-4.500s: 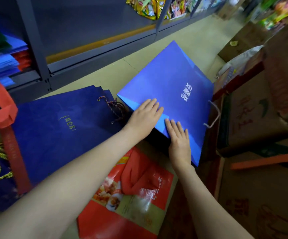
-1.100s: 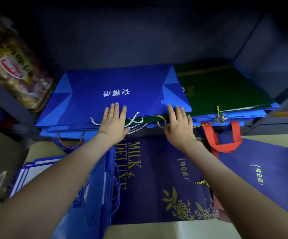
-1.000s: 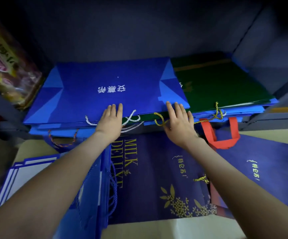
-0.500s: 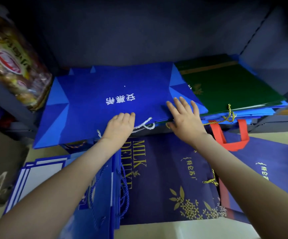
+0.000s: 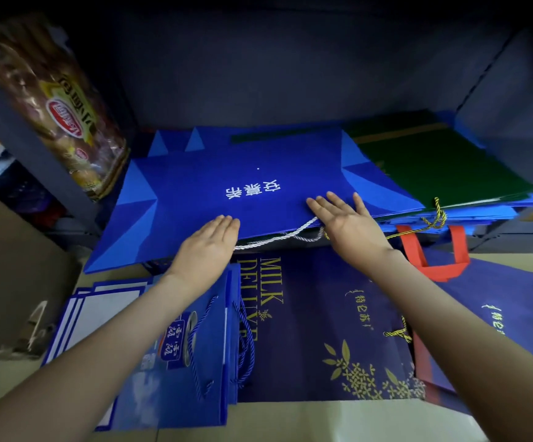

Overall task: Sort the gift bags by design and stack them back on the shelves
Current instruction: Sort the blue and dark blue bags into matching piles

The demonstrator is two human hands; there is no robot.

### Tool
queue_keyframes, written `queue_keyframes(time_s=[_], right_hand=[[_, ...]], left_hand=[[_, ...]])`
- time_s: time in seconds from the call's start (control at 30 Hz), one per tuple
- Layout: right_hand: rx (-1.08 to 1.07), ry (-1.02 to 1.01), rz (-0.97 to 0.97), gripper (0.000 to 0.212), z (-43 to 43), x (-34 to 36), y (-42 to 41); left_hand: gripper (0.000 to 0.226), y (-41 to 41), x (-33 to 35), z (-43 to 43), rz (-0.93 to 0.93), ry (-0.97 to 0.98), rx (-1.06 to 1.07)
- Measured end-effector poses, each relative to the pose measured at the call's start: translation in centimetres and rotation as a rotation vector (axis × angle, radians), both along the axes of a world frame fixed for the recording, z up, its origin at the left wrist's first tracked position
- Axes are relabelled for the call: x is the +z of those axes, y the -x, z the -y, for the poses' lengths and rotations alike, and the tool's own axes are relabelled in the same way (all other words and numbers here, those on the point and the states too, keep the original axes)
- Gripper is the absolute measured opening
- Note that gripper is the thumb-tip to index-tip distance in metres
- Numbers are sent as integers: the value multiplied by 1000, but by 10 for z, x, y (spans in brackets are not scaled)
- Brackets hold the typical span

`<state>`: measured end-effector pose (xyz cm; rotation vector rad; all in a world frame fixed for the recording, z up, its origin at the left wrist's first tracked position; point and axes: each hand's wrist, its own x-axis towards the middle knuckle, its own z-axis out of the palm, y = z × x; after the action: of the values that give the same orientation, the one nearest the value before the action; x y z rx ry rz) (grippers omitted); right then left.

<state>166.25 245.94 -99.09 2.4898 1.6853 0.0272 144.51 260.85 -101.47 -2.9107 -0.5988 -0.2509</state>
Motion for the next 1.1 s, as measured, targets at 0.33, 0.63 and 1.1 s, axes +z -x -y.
queue_keyframes(time_s=[0.33, 0.63, 1.1], right_hand=[[-49, 42, 274, 73, 28, 97, 52], [-75, -61, 434, 75, 148, 139, 83], [-375, -97, 379, 53, 377, 67, 35]], left_hand=[[44, -1, 78, 55, 370, -65, -265], [53, 11, 126, 139, 517, -255, -431], [67, -32, 59, 244, 169, -21, -542]])
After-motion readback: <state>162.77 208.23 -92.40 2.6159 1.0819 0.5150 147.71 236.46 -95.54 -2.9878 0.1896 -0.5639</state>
